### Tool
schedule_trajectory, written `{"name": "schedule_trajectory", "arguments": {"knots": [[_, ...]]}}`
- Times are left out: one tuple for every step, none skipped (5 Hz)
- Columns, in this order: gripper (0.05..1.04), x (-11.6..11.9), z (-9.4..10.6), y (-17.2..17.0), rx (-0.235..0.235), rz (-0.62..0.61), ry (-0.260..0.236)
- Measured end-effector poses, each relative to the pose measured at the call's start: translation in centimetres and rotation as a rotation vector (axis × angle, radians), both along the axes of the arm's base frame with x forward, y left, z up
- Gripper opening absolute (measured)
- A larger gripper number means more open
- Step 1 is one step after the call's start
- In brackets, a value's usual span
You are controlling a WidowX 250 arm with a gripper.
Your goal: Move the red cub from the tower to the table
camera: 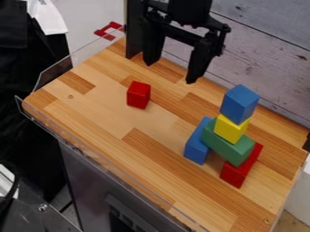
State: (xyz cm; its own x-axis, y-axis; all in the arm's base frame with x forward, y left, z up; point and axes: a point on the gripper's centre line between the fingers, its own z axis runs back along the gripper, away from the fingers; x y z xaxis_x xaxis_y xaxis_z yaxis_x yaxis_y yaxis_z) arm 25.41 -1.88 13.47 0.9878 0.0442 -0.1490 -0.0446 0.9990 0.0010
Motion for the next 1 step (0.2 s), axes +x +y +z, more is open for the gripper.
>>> {"name": "schedule_trajectory", "arguments": {"knots": [[0.999,-0.89,0.93,-0.98,0.002,-0.018,-0.034]]}}
